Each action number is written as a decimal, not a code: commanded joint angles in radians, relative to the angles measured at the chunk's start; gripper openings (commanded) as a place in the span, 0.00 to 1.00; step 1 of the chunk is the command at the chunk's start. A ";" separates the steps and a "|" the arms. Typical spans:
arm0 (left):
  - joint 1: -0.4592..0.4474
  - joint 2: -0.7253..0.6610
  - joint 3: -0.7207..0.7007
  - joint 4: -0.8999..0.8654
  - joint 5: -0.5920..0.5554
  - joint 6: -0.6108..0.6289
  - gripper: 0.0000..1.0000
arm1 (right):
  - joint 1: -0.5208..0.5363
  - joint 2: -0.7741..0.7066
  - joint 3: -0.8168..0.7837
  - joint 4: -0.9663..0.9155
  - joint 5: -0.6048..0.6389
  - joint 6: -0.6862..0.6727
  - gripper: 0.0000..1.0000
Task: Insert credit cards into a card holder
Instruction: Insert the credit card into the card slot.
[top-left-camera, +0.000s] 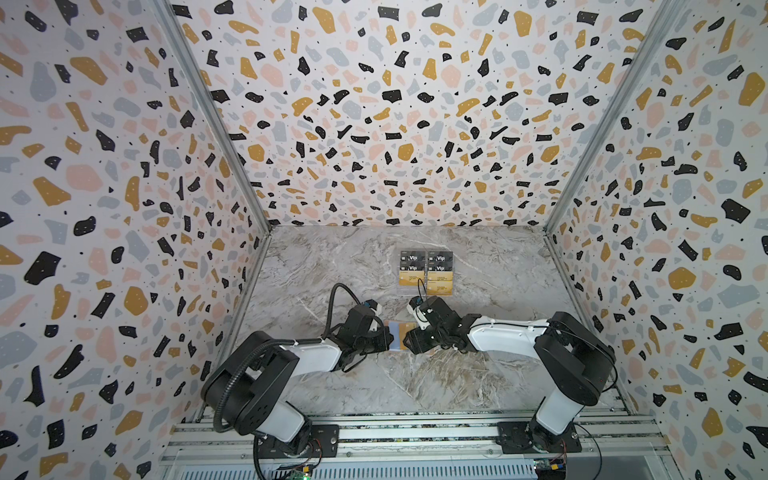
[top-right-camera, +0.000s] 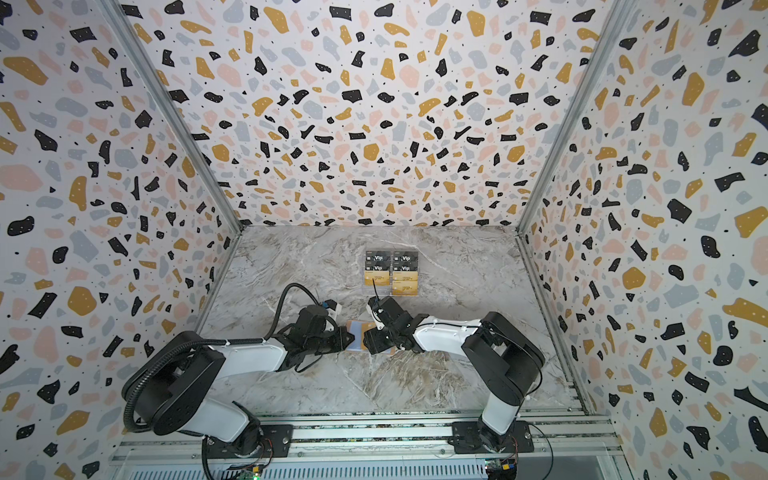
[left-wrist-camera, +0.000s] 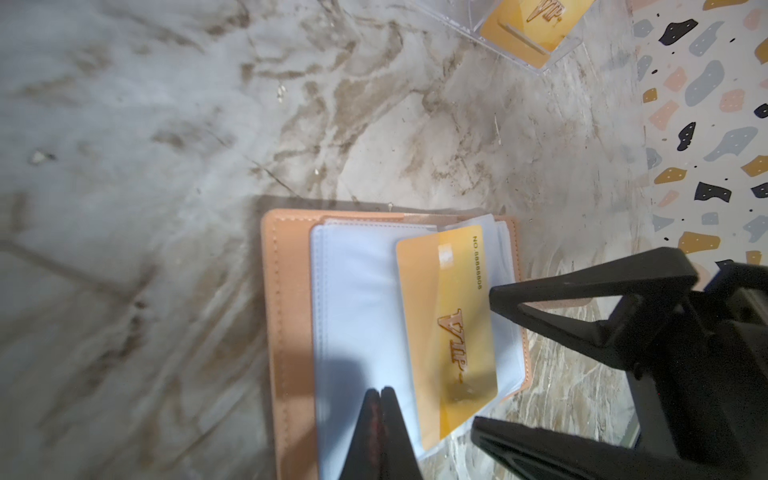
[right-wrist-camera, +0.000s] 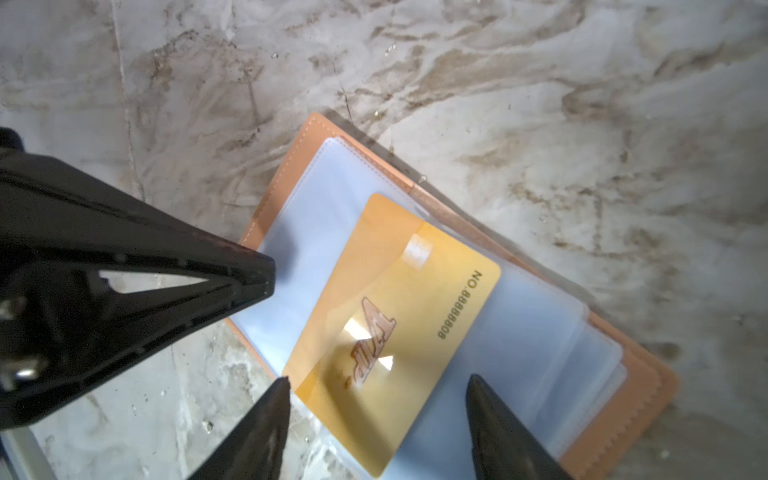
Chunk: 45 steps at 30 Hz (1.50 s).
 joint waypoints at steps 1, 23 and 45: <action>0.005 -0.053 0.002 -0.010 -0.019 -0.009 0.03 | 0.004 -0.040 0.024 -0.081 -0.026 0.067 0.68; 0.063 -0.013 -0.004 -0.082 -0.049 0.056 0.33 | 0.005 0.059 0.146 -0.203 -0.066 0.120 0.68; 0.063 -0.085 -0.103 0.035 0.024 -0.040 0.11 | 0.036 0.094 0.189 -0.144 -0.162 0.190 0.68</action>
